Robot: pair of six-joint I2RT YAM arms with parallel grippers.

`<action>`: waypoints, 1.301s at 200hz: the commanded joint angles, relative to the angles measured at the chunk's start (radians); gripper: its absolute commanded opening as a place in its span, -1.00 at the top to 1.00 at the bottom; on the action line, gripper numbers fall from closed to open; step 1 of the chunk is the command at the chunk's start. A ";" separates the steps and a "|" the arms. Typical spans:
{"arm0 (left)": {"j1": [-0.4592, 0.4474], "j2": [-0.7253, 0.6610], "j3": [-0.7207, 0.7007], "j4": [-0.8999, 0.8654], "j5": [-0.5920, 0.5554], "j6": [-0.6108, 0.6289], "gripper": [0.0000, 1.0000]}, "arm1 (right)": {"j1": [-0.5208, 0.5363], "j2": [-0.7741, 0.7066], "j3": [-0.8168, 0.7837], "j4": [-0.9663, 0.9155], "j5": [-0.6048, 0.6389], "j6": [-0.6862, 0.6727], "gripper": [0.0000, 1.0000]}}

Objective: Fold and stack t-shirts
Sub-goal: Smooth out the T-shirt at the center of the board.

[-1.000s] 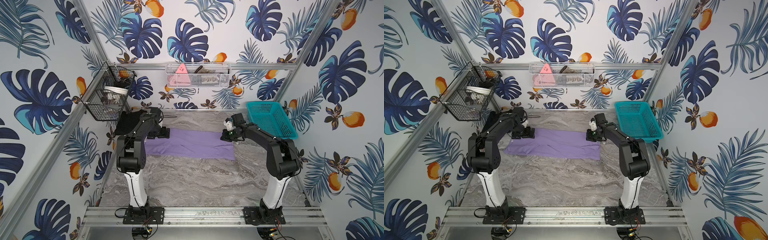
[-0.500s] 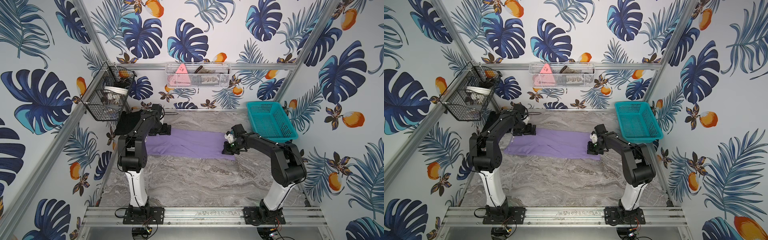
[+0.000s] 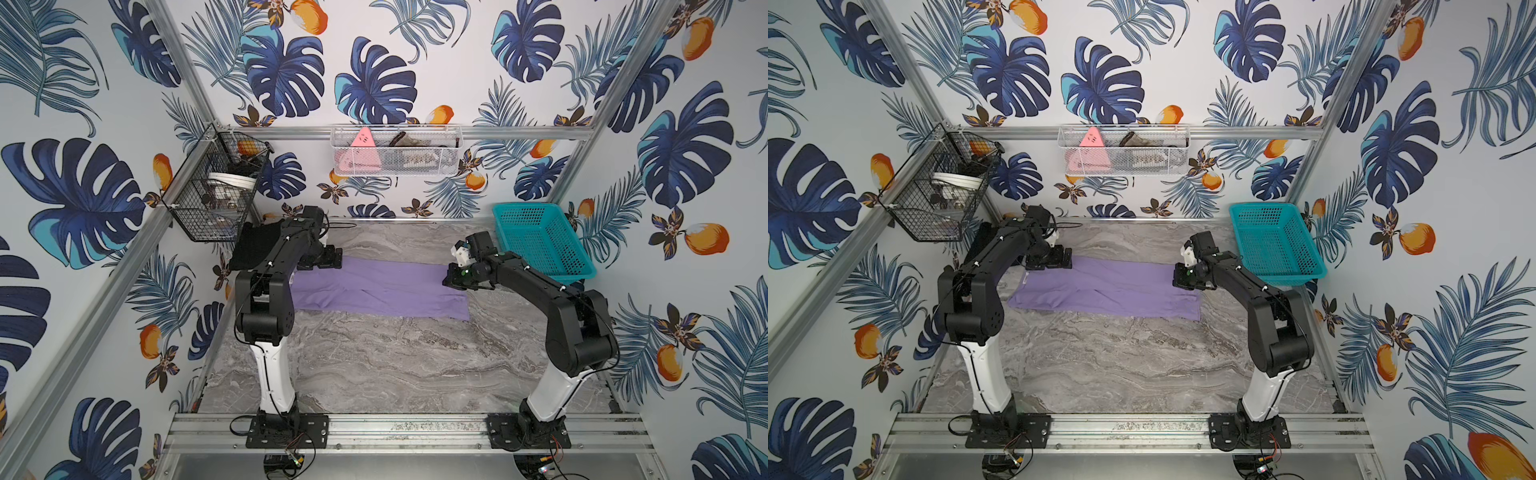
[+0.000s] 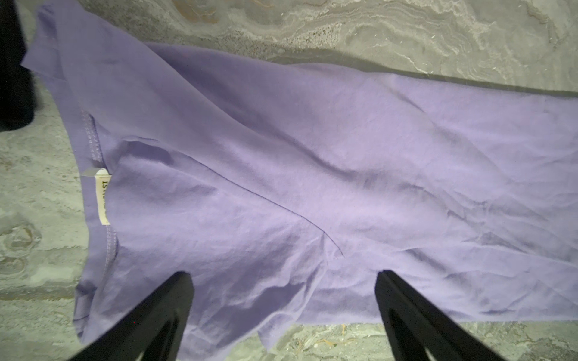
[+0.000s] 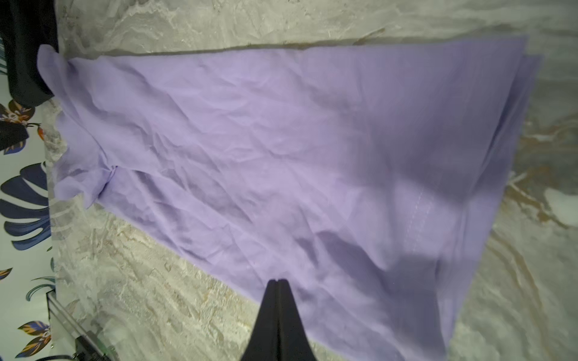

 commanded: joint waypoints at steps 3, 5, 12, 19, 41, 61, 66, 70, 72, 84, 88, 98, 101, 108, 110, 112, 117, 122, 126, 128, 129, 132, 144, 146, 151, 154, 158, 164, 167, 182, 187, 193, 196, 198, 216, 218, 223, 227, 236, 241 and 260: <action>0.000 -0.009 0.006 -0.014 0.009 -0.003 -0.97 | -0.006 0.059 0.028 0.012 0.022 -0.045 1.00; -0.001 -0.010 0.005 -0.014 0.008 -0.002 -0.97 | -0.008 0.062 0.027 0.012 0.023 -0.047 1.00; 0.000 -0.015 0.003 -0.013 0.003 -0.001 -0.97 | -0.013 0.075 0.023 0.013 0.028 -0.055 1.00; 0.000 -0.021 0.001 -0.013 -0.002 -0.001 -0.97 | -0.019 0.084 0.014 0.014 0.035 -0.063 1.00; 0.000 -0.037 -0.012 -0.011 -0.008 0.004 -0.97 | -0.052 0.087 -0.024 0.011 0.061 -0.080 1.00; 0.000 -0.054 -0.027 -0.008 -0.012 0.004 -0.97 | -0.087 0.060 -0.067 -0.001 0.075 -0.086 1.00; 0.000 -0.057 -0.029 -0.008 -0.012 0.004 -0.97 | -0.094 0.049 -0.080 -0.004 0.079 -0.086 1.00; 0.000 -0.061 -0.030 -0.008 -0.015 0.004 -0.97 | -0.098 0.041 -0.090 -0.006 0.081 -0.085 1.00; 0.000 -0.062 -0.030 -0.008 -0.014 0.004 -0.97 | -0.101 0.035 -0.097 -0.007 0.082 -0.085 1.00; 0.000 -0.071 -0.033 -0.012 -0.018 0.006 -0.97 | -0.112 0.005 -0.133 -0.011 0.083 -0.081 1.00; 0.000 -0.073 -0.033 -0.011 -0.019 0.008 -0.97 | -0.114 -0.008 -0.146 -0.011 0.085 -0.079 1.00; 0.001 -0.080 -0.032 -0.016 -0.022 0.013 -0.97 | -0.118 -0.034 -0.175 -0.010 0.090 -0.072 1.00; 0.001 -0.081 -0.031 -0.017 -0.023 0.012 -0.97 | -0.118 -0.043 -0.198 -0.009 0.091 -0.070 1.00; 0.002 -0.083 -0.030 -0.020 -0.024 0.014 -0.97 | -0.118 -0.063 -0.228 -0.007 0.092 -0.069 1.00; 0.002 -0.083 -0.029 -0.021 -0.025 0.016 -0.97 | -0.118 -0.069 -0.236 -0.007 0.092 -0.068 1.00; 0.002 -0.083 -0.028 -0.023 -0.025 0.016 -0.97 | -0.118 -0.075 -0.244 -0.005 0.092 -0.067 1.00; 0.002 -0.082 -0.025 -0.028 -0.025 0.017 -0.97 | -0.118 -0.087 -0.259 -0.005 0.091 -0.063 1.00; 0.002 -0.082 -0.022 -0.032 -0.025 0.019 -0.97 | -0.118 -0.101 -0.273 -0.004 0.091 -0.060 1.00; 0.003 -0.081 -0.020 -0.035 -0.026 0.018 -0.97 | -0.118 -0.115 -0.286 -0.003 0.092 -0.056 1.00; 0.003 -0.081 -0.020 -0.036 -0.026 0.019 -0.97 | -0.118 -0.119 -0.289 -0.002 0.092 -0.055 1.00; 0.003 -0.081 -0.019 -0.036 -0.026 0.019 -0.97 | -0.118 -0.121 -0.291 -0.002 0.093 -0.054 1.00; 0.003 -0.081 -0.018 -0.037 -0.028 0.020 -0.97 | -0.118 -0.128 -0.297 -0.002 0.096 -0.051 1.00; 0.005 -0.083 -0.018 -0.037 -0.028 0.020 -0.97 | -0.118 -0.151 -0.305 -0.003 0.096 -0.041 0.91; 0.005 -0.083 -0.018 -0.037 -0.027 0.020 -0.97 | -0.118 -0.155 -0.305 -0.004 0.094 -0.040 0.90; 0.004 -0.083 -0.017 -0.037 -0.027 0.019 -0.97 | -0.118 -0.161 -0.302 -0.005 0.090 -0.035 0.89; 0.004 -0.082 -0.015 -0.037 -0.026 0.019 -0.97 | -0.118 -0.165 -0.299 -0.006 0.085 -0.033 0.88; 0.005 -0.081 -0.015 -0.039 -0.025 0.018 -0.97 | -0.118 -0.169 -0.295 -0.007 0.078 -0.033 0.88; 0.005 -0.080 -0.014 -0.039 -0.025 0.018 -0.97 | -0.118 -0.171 -0.286 -0.007 0.067 -0.030 0.85; 0.005 -0.080 -0.013 -0.039 -0.023 0.018 -0.97 | -0.117 -0.170 -0.281 -0.005 0.062 -0.027 0.82; 0.005 -0.075 -0.007 -0.040 -0.020 0.017 -0.97 | -0.116 -0.161 -0.250 0.010 0.055 0.002 0.41; 0.005 -0.075 -0.006 -0.040 -0.020 0.016 -0.97 | -0.116 -0.154 -0.239 0.015 0.047 0.009 0.31; 0.005 -0.074 -0.006 -0.040 -0.020 0.016 -0.97 | -0.116 -0.142 -0.223 0.020 0.032 0.013 0.26; 0.004 -0.074 -0.006 -0.040 -0.020 0.016 -0.97 | -0.116 -0.135 -0.218 0.022 0.025 0.015 0.25; 0.005 -0.073 -0.006 -0.040 -0.020 0.016 -0.97 | -0.115 -0.130 -0.212 0.022 0.020 0.015 0.24; 0.005 -0.074 -0.008 -0.039 -0.020 0.016 -0.97 | -0.109 -0.091 -0.173 0.020 -0.011 0.009 0.03; 0.005 -0.074 -0.009 -0.039 -0.021 0.016 -0.97 | -0.109 -0.088 -0.160 0.018 -0.013 0.008 0.00; 0.004 -0.076 -0.010 -0.039 -0.024 0.016 -0.97 | -0.108 -0.081 -0.148 0.016 -0.014 0.005 -0.06; 0.005 -0.078 -0.013 -0.039 -0.025 0.017 -0.97 | -0.107 -0.079 -0.143 0.015 -0.014 0.004 -0.07; 0.004 -0.082 -0.017 -0.037 -0.029 0.019 -0.97 | -0.107 -0.075 -0.138 0.011 -0.014 0.002 -0.07; 0.005 -0.084 -0.020 -0.037 -0.029 0.019 -0.97 | -0.107 -0.074 -0.137 0.008 -0.015 -0.002 -0.07; 0.005 -0.093 -0.030 -0.033 -0.032 0.019 -0.97 | -0.107 -0.088 -0.154 -0.009 -0.018 -0.002 -0.04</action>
